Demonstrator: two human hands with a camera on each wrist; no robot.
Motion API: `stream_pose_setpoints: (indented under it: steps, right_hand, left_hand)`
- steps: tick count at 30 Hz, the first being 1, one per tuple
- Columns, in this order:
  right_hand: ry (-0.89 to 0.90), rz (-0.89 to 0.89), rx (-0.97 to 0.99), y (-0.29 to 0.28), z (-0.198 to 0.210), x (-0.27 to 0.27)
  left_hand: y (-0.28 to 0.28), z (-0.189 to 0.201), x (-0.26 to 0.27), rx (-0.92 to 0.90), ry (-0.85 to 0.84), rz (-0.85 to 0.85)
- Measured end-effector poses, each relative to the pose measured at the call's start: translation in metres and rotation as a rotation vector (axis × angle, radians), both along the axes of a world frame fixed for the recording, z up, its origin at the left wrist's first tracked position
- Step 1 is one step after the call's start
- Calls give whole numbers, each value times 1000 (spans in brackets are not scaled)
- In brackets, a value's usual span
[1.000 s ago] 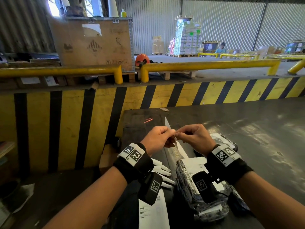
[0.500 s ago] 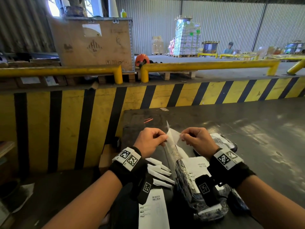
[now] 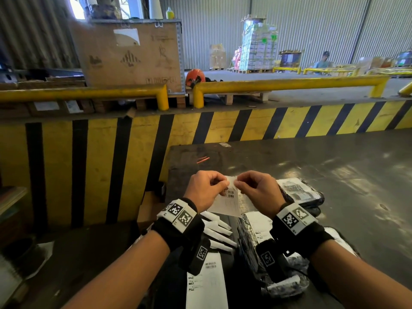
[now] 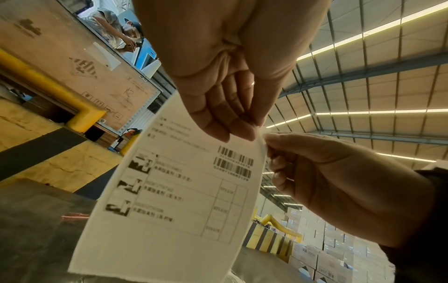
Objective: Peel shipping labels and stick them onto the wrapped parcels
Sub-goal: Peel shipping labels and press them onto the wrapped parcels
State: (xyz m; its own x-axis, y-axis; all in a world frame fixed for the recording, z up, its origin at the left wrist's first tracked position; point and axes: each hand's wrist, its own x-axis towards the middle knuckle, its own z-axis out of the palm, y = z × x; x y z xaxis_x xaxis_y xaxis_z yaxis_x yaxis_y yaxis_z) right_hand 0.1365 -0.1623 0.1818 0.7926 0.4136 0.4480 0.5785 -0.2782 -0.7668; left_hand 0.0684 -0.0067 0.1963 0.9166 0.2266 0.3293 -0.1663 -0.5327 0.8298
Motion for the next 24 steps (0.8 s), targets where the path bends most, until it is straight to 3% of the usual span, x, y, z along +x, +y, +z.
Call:
stream_pose_setpoints:
  steps: [9, 13, 18, 24]
  right_hand:
    - [-28, -7, 16, -8, 8, 25]
    - [68, -25, 93, -18, 12, 51]
    - [301, -35, 314, -47, 16, 98]
    - [355, -113, 431, -80, 12, 140]
  left_hand:
    - [-9, 5, 18, 0, 6, 101]
    - [-12, 8, 31, 24, 9, 146]
    - [-13, 6, 48, -103, 19, 192]
    - [-13, -2, 60, -175, -8, 297]
